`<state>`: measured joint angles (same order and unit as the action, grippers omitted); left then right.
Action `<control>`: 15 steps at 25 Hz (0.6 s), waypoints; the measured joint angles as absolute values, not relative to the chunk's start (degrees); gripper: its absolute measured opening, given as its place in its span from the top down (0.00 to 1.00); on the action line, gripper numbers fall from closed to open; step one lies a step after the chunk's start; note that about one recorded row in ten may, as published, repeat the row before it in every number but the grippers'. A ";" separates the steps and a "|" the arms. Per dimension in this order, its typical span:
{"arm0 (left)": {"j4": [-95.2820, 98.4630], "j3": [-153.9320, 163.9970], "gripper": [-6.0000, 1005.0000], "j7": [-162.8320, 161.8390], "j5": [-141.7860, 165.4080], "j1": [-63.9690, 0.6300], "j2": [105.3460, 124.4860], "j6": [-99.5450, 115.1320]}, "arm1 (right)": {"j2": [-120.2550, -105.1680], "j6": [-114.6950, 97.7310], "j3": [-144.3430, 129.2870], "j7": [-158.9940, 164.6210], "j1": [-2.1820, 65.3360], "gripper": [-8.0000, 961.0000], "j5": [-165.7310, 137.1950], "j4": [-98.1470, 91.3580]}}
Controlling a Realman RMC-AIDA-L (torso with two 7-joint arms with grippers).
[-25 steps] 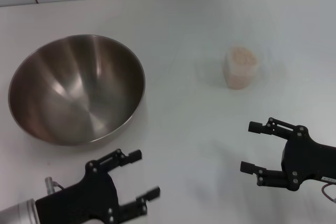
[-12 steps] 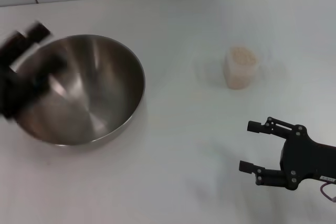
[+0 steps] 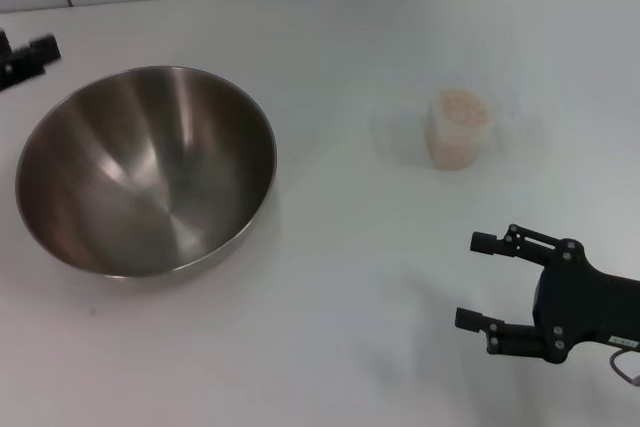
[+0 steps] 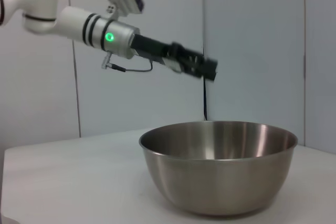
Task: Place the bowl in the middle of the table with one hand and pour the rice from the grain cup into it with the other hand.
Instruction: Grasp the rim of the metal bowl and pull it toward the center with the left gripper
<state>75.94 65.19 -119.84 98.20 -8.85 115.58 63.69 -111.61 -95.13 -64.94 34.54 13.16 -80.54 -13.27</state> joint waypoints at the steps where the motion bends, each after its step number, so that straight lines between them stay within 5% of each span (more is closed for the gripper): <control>1: 77.77 64.21 0.25 -125.55 107.39 -10.89 116.02 64.68 | -111.61 -95.13 -64.97 34.54 13.29 0.15 -80.55 -13.27; 15: 70.56 59.58 0.25 -128.20 126.33 -20.08 117.98 68.58 | -111.61 -95.15 -64.93 34.54 13.37 0.15 -80.59 -13.27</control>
<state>70.56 59.58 -128.20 126.33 -20.08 117.98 68.58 -111.61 -95.15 -64.93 34.54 13.37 -80.59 -13.27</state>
